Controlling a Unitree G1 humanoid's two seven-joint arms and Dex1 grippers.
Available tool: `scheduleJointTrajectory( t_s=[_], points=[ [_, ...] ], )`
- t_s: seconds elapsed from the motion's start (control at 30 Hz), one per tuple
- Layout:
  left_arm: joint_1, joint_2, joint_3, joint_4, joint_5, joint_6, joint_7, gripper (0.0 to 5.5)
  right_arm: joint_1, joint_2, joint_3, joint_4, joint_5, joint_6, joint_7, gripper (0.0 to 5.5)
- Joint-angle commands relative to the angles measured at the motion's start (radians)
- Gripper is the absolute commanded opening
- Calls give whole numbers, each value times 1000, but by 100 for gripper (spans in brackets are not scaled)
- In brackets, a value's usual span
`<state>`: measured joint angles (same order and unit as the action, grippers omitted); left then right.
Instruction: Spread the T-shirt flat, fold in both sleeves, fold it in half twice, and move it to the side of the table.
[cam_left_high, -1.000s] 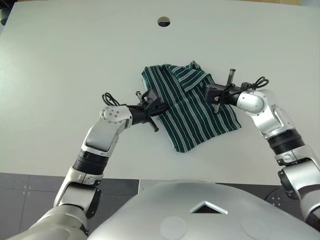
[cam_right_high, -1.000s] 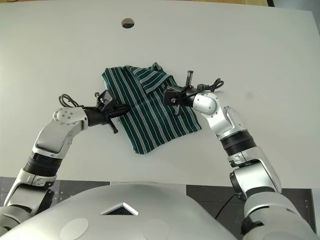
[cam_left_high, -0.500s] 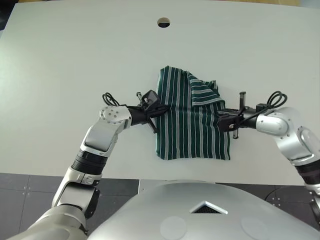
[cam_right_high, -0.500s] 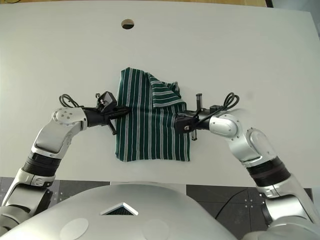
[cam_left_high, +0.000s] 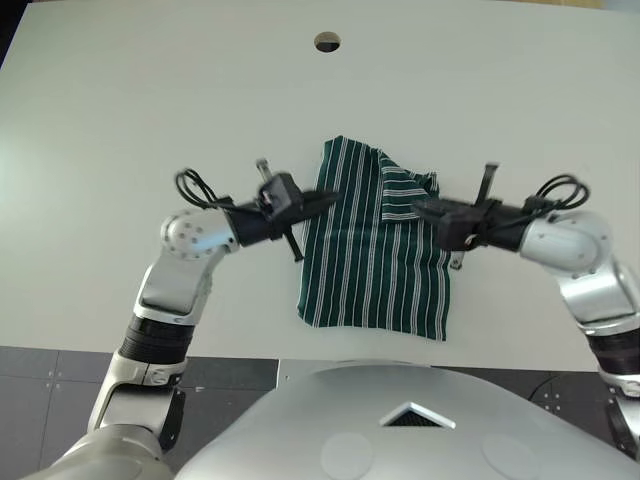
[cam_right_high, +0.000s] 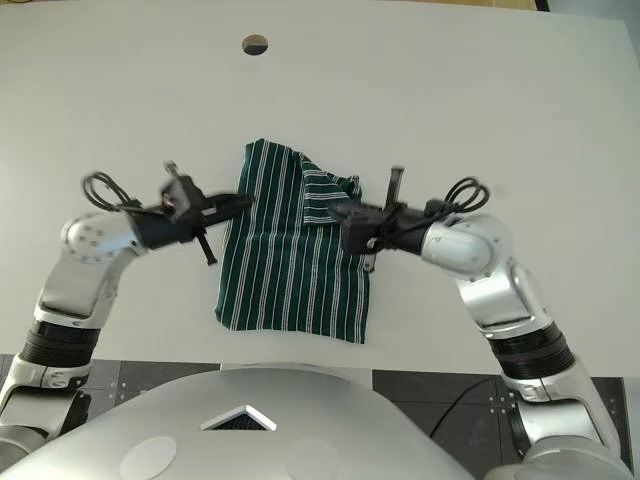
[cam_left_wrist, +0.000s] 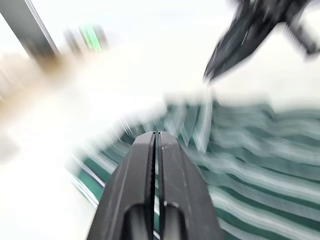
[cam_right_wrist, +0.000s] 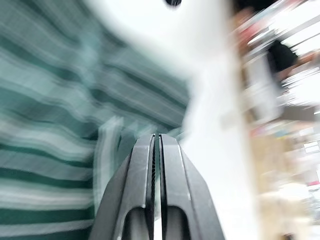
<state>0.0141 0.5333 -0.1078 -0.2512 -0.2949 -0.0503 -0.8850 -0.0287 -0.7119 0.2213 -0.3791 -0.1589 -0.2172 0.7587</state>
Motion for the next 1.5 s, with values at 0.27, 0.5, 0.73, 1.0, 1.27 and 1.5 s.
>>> scheduleJointTrajectory(
  t_s=[0.27, 0.5, 0.73, 1.0, 1.27, 1.5],
  points=[
    [56, 272, 78, 150, 458, -698, -19, 129, 319, -287, -196, 9, -304, -433, -68, 178],
    [51, 281, 25, 305, 690, -950, 137, 206, 402, -319, -231, 104, -434, -585, -173, 293],
    [65, 340, -43, 349, 757, -1001, 182, 206, 436, -301, -137, 153, -540, -634, -204, 347],
    [67, 344, -137, 342, 800, -1009, 201, 206, 316, -197, 22, 142, -541, -619, -206, 347],
    [53, 302, -247, 376, 844, -1005, 247, 206, 241, -121, 138, 204, -588, -615, -232, 347],
    [39, 287, -298, 366, 841, -990, 270, 206, 244, -137, 165, 199, -581, -610, -243, 275]
  ],
)
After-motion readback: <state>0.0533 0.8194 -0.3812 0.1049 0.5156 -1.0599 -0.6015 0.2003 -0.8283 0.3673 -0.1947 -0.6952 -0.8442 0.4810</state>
